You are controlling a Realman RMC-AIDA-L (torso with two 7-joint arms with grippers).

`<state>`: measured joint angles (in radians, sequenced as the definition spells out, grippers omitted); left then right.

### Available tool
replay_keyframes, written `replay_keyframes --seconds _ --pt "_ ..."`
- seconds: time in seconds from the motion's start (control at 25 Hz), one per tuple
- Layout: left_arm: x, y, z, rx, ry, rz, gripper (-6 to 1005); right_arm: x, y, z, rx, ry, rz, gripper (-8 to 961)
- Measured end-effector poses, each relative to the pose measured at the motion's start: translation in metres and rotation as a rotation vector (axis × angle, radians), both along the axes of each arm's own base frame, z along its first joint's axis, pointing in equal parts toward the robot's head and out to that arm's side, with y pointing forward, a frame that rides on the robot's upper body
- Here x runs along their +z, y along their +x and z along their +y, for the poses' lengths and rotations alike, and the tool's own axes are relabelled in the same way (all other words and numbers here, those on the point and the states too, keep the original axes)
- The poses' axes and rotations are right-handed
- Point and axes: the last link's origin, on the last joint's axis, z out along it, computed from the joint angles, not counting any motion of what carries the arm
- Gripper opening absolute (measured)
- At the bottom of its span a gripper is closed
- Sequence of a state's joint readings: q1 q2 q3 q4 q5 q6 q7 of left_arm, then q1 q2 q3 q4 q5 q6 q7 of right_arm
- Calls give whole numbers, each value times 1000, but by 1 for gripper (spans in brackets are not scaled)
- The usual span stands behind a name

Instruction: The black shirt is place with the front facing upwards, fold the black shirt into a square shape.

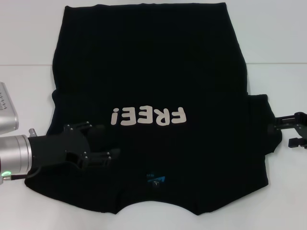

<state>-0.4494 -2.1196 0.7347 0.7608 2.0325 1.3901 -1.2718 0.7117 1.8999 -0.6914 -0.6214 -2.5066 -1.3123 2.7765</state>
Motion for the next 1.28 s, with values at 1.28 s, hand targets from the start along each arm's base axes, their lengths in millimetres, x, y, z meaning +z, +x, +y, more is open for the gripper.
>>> replay_keyframes --seconds 1.28 --pt "1 -5 2 23 13 11 833 -13 -5 4 -2 -23 11 882"
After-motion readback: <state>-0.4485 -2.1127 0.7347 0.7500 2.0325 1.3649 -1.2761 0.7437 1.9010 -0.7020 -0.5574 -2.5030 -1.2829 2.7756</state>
